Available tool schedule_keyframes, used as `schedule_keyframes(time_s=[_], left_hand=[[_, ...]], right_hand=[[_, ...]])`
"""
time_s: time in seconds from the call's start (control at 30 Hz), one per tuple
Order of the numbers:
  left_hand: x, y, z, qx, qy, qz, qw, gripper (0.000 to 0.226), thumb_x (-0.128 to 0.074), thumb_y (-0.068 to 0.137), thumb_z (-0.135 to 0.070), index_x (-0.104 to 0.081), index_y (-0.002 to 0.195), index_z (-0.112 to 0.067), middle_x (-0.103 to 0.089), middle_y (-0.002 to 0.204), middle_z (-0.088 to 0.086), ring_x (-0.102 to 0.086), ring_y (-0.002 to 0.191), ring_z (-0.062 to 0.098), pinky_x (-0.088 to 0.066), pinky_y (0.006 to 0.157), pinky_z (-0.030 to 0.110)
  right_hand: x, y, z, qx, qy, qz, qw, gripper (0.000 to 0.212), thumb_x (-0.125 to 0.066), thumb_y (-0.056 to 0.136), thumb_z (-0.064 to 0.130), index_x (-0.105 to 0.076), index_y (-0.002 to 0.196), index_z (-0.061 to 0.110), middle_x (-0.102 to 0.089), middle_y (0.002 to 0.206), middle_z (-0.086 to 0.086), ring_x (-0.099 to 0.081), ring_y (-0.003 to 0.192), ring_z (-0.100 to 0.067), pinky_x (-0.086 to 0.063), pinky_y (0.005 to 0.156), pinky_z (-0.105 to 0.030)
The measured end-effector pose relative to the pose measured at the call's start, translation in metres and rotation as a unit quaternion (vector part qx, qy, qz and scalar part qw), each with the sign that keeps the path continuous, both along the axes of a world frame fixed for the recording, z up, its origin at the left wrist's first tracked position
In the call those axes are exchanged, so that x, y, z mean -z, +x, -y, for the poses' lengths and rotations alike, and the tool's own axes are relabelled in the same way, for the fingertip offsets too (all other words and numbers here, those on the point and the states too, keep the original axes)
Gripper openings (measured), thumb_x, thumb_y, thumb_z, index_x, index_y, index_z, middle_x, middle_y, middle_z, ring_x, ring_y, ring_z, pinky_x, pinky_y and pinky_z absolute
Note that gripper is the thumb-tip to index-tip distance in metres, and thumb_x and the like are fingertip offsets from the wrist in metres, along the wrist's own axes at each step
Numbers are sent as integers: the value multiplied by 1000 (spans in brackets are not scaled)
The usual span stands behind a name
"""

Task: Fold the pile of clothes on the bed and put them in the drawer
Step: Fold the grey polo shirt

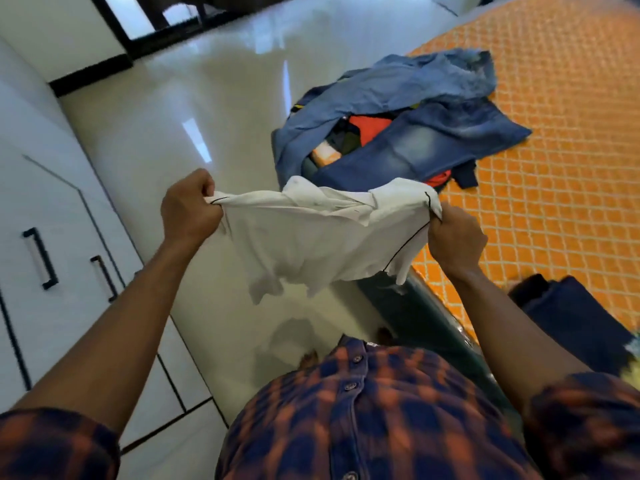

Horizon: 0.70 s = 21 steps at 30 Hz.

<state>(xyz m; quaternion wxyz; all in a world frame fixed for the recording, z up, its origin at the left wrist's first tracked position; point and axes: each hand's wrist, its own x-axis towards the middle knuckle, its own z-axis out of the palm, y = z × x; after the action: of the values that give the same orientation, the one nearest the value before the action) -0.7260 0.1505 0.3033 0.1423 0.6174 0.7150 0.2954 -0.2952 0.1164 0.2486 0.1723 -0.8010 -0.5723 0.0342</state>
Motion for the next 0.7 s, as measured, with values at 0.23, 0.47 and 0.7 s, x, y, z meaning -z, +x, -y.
schedule_keyframes(time_s=[0.23, 0.47, 0.7], left_hand=[[-22, 86, -41, -79, -161, -84, 980, 23, -47, 91, -19, -67, 96, -9, -70, 88, 19, -67, 82, 42, -51, 74, 42], [-12, 233, -127, -161, -115, 563, 802, 33, -39, 102, -15, -64, 120, -5, -71, 98, 13, -72, 75, 25, -61, 64, 36], [34, 418, -346, -71, -147, 574, 802, 48, -45, 98, -40, -54, 138, -16, -68, 122, 14, -73, 93, 33, -61, 72, 48]], right_hand=[[-5, 23, 30, 212, 77, -349, 910, 28, -41, 100, 37, -68, 101, 45, -70, 94, 11, -65, 92, -31, -55, 75, -49], [-37, 53, -2, 281, 324, -597, 678, 42, -38, 107, 7, -56, 133, 34, -58, 139, 6, -60, 126, -13, -59, 91, -37], [0, 205, -149, 370, 443, -526, 624, 47, -39, 103, 12, -42, 149, 21, -51, 148, -3, -57, 129, -18, -54, 101, -47]])
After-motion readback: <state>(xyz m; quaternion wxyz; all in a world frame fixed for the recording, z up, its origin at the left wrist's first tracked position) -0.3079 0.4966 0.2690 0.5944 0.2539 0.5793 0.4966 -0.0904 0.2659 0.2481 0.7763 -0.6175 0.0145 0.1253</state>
